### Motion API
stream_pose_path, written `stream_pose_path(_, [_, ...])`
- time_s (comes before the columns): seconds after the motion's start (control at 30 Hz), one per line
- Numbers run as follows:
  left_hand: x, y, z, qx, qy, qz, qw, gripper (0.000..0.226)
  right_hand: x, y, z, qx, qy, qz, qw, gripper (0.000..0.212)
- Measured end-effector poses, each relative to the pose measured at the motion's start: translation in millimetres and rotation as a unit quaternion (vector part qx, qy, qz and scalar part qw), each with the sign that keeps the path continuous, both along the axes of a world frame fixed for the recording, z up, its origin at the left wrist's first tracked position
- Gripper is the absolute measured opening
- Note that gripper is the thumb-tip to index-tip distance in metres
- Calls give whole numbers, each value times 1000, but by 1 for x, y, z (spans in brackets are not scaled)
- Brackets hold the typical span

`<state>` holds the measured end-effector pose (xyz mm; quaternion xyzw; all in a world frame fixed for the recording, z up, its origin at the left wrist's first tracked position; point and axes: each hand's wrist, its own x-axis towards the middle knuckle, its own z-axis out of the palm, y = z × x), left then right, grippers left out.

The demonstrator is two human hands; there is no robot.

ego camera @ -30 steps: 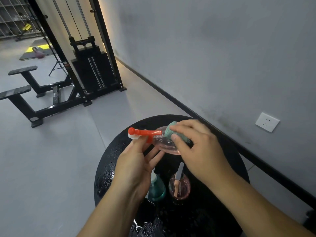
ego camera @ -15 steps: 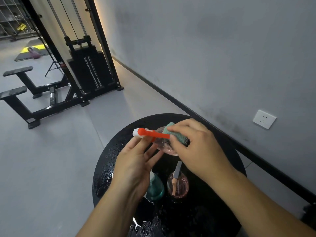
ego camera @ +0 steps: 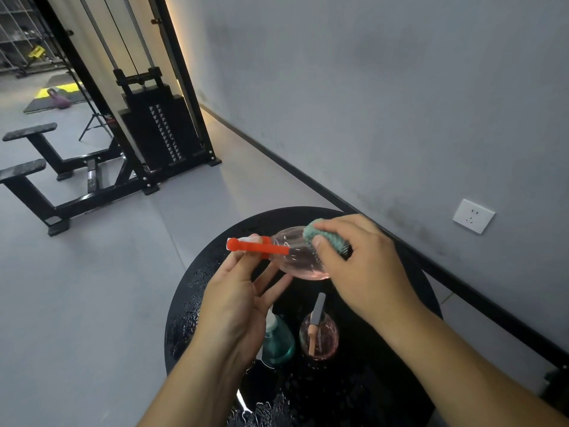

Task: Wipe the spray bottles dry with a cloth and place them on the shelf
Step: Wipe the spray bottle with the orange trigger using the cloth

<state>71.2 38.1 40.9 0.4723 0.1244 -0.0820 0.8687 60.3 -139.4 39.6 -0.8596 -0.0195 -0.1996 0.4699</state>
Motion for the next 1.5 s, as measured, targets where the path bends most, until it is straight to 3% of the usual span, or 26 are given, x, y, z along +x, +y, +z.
stream_pose_path(0.1, [-1, -3, 0, 7, -2, -1, 1000, 19, -5, 9, 0, -40, -14, 34, 999, 29])
stream_pose_path(0.33, [2, 3, -1, -4, -1, 13, 1000, 19, 4, -11, -2, 32, 10, -32, 999, 23])
stream_pose_path(0.5, [0, 0, 0, 10, -9, 4, 1000, 15, 1, -5, 0, 10, -3, 34, 999, 27])
stream_pose_path(0.77, [2, 0, 2, 10, -30, 5, 999, 35, 3, -13, 1, 65, -5, -7, 998, 24])
stream_pose_path(0.9, [-1, -2, 3, 20, -37, 5, 999, 37, 1, -7, 4, 41, -14, 47, 998, 26])
stream_pose_path(1.1, [0, 0, 5, 17, -39, 22, 999, 26, 5, -16, 0, 61, -19, -29, 998, 24])
stream_pose_path(1.27, [-1, -2, 2, 21, -45, 20, 999, 34, 0, -4, -1, 6, -27, 39, 999, 29])
stream_pose_path(1.5, [0, 4, 3, 10, -52, 8, 999, 20, 5, -12, 2, 114, -31, -9, 993, 20])
